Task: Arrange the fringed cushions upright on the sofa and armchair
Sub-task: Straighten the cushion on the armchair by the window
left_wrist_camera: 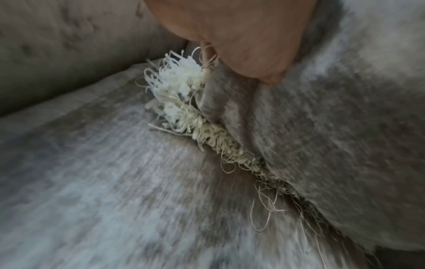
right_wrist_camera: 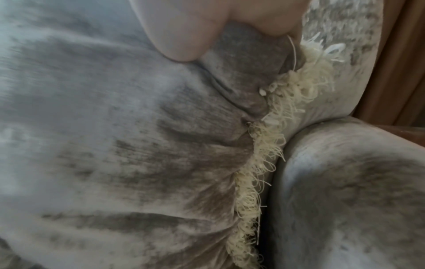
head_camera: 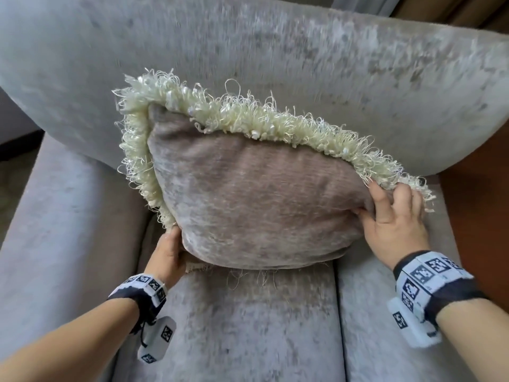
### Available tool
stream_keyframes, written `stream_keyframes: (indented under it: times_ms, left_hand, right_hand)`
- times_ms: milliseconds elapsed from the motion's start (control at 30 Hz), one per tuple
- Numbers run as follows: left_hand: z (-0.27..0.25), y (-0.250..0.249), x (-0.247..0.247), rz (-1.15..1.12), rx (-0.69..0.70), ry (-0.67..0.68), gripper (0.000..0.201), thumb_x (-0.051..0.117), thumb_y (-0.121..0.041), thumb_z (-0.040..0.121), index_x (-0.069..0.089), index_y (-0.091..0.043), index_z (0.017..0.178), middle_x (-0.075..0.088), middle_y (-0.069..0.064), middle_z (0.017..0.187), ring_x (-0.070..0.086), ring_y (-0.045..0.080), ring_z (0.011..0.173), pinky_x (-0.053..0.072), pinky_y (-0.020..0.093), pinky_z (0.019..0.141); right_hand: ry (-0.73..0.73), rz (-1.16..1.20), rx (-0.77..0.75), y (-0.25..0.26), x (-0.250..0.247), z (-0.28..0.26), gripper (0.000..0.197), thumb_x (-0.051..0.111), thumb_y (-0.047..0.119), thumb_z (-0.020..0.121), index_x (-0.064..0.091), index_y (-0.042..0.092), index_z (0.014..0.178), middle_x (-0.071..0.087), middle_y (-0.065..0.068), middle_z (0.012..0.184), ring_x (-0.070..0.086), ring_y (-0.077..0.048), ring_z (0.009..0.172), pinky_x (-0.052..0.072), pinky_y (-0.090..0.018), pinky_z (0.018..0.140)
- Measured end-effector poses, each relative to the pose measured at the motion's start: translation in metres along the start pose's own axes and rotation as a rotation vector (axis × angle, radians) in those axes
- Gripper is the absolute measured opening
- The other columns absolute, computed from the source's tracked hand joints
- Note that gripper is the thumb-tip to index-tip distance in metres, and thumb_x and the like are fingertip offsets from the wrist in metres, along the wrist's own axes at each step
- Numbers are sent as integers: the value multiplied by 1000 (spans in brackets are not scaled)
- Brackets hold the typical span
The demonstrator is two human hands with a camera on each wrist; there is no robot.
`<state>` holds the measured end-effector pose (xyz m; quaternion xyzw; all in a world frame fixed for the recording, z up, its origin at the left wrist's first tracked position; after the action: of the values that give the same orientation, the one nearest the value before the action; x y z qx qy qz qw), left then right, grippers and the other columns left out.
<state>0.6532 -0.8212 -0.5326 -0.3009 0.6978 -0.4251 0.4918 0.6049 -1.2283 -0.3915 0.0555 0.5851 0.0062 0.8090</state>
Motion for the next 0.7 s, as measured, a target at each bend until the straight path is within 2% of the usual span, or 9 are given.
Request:
stream_keyframes:
  times_ms: [67, 133, 200, 300, 400, 500, 533, 600, 700]
  left_hand:
    - [-9, -9, -5, -95, -72, 79, 72, 53, 12, 69, 51, -38, 121, 69, 0, 107, 69, 21, 99, 59, 42, 78]
    - [-13, -13, -14, -20, -46, 115, 74, 43, 7, 67, 47, -31, 130, 69, -3, 112, 68, 20, 104, 57, 45, 83]
    - [-13, -30, -27, 112, 60, 113, 79, 36, -1, 63, 43, -26, 138, 66, -3, 117, 65, 23, 106, 54, 42, 86]
    - [-11, -65, -52, 380, 248, 15, 86, 42, 8, 59, 40, -17, 141, 62, 5, 113, 57, 31, 96, 47, 35, 84]
    - [-11, -105, -87, 549, 341, -57, 98, 53, 12, 57, 30, -23, 146, 60, 11, 104, 51, 32, 88, 48, 37, 75]
    - [-12, -135, -123, 654, 441, -91, 77, 47, -9, 72, 30, -24, 146, 58, 8, 95, 50, 30, 82, 46, 37, 71]
    - [-11, -142, -131, 672, 462, -90, 72, 40, -17, 75, 31, -24, 146, 56, 7, 92, 50, 31, 80, 47, 38, 69]
    - [-9, -145, -142, 727, 463, -76, 69, 36, -21, 77, 31, -25, 146, 55, 8, 89, 51, 33, 79, 50, 41, 65]
    - [-4, -124, -142, 775, 386, -8, 86, 55, -5, 73, 24, -33, 148, 56, 9, 91, 50, 33, 82, 52, 47, 64]
  right_hand:
    - [-25, -4, 15, 2, -6, -4, 46, 43, 31, 89, 37, 22, 133, 34, -15, 97, 37, -38, 90, 42, -60, 74]
    - [-49, 6, 49, -1, -16, -9, 43, 43, 27, 90, 39, 20, 133, 36, -16, 95, 39, -39, 89, 42, -59, 74]
    - [-85, 8, 69, -8, -30, -13, 45, 47, 21, 89, 40, 18, 134, 41, -19, 95, 40, -41, 90, 42, -59, 77]
    - [-88, 69, 126, -18, -54, -12, 49, 44, 25, 88, 40, 15, 135, 42, -19, 99, 37, -39, 94, 40, -60, 85]
    - [-105, 137, 179, -21, -71, -7, 49, 41, 27, 88, 39, 14, 135, 44, -21, 101, 36, -37, 95, 39, -59, 88]
    - [-119, 183, 213, -14, -76, -5, 48, 44, 24, 87, 37, 14, 133, 47, -26, 102, 37, -39, 93, 38, -58, 87]
    - [-109, 190, 214, -11, -74, -4, 48, 45, 23, 86, 37, 15, 133, 48, -28, 103, 38, -40, 93, 37, -57, 87]
    - [-59, 210, 224, -7, -62, -6, 50, 48, 22, 85, 36, 16, 133, 50, -29, 105, 41, -42, 96, 35, -55, 90]
    - [34, 233, 248, -4, -31, -12, 51, 43, 29, 86, 34, 18, 135, 51, -28, 106, 47, -49, 97, 35, -54, 90]
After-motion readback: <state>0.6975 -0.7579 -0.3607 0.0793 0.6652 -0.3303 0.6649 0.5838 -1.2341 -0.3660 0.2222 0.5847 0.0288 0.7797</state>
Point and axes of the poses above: each hand's wrist, its own z-axis towards the middle knuckle, its own x-axis out of the palm, y = z × x, the point moved 1 cm from there along z, towards the middle knuckle
